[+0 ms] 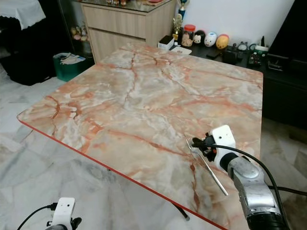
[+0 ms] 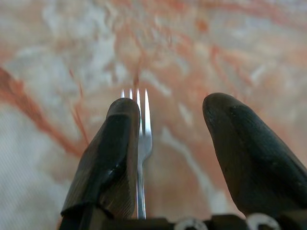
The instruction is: Setting the table
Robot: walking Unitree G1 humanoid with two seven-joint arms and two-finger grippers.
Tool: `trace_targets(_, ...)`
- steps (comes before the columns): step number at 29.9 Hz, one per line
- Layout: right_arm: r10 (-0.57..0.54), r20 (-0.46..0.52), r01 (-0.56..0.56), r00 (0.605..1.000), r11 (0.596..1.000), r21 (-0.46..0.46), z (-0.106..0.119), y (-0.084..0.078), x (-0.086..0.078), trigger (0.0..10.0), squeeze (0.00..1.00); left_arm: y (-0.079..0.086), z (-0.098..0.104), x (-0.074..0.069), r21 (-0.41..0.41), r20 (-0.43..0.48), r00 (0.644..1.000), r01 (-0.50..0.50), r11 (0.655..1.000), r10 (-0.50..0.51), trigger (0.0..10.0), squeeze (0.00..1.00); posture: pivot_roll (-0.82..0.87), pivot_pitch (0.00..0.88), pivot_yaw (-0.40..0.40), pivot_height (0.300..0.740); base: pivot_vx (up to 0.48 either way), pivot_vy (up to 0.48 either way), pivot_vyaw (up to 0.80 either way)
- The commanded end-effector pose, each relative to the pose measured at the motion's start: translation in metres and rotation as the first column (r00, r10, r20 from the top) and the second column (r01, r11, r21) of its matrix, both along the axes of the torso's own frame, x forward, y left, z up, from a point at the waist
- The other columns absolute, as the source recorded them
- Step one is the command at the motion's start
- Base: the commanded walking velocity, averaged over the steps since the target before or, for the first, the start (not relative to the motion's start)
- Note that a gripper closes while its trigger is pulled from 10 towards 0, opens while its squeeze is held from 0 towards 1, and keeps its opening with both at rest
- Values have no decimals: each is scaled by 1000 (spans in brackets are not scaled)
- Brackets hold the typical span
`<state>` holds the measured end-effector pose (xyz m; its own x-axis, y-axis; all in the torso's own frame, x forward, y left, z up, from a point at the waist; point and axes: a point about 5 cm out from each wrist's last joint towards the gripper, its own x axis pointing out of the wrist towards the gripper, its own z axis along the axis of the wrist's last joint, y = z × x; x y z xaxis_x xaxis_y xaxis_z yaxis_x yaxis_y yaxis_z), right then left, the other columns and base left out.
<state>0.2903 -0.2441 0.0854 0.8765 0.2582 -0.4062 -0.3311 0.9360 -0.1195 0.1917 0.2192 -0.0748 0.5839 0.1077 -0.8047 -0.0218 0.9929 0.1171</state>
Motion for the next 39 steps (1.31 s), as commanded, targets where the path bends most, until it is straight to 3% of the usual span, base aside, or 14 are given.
trace_targets(1, -7, -41, 8, 999, 1000, 23, -3, -6, -1, 10000, 0, 0, -3, -5, -9, -26, 1000, -5, 1000, 4, 10000, 0, 99, 0, -18, 740, 0, 0, 0)
trace_targets(3, -10, -54, 12, 999, 999, 46, -6, -6, -2, 10000, 0, 0, -3, -6, -10, -30, 1000, -3, 1000, 3, 10000, 0, 99, 0, -18, 740, 0, 0, 0)
trace_targets(4, -13, -62, 16, 998, 999, 50, -7, -6, -3, 10000, 647, 0, -3, -6, -11, -30, 1000, -4, 1000, 3, 10000, 0, 99, 0, -18, 740, 0, 0, 0)
trace_targets(5, -14, -69, 18, 998, 998, 53, -8, -6, -3, 10000, 647, 0, -3, -6, -11, -30, 1000, -4, 1000, 3, 10000, 0, 99, 0, -18, 740, 0, 0, 0)
trace_targets(6, -6, -70, 9, 998, 999, 50, -8, -7, -3, 10000, 1000, 0, -3, -6, -13, -30, 1000, -3, 1000, 3, 10000, 0, 99, 0, -18, 740, 0, 0, 0)
trace_targets(11, 43, -74, -37, 996, 996, 81, -6, -3, -4, 10000, 1000, 0, -3, -6, -15, -30, 1000, -3, 1000, 3, 10000, 0, 99, 0, -20, 740, 0, 0, 0)
trace_targets(12, 38, -81, -32, 996, 997, 75, -5, -5, -3, 10000, 0, 0, -3, -6, -17, -28, 1000, -4, 1000, 4, 10000, 0, 103, 0, -24, 740, 0, 0, 0)
trace_targets(23, 19, -106, -15, 994, 999, 36, -3, -16, -8, 10000, 0, 0, -4, -7, -21, -36, 999, 0, 1000, -1, 10000, 0, 89, 0, -25, 740, 0, 0, 0)
trace_targets(39, 76, -141, -70, 987, 997, 45, -12, -6, -13, 10000, 0, 0, -4, -7, -22, -38, 999, 10, 1000, -11, 10000, 0, 85, 0, -29, 740, 0, 0, 0)
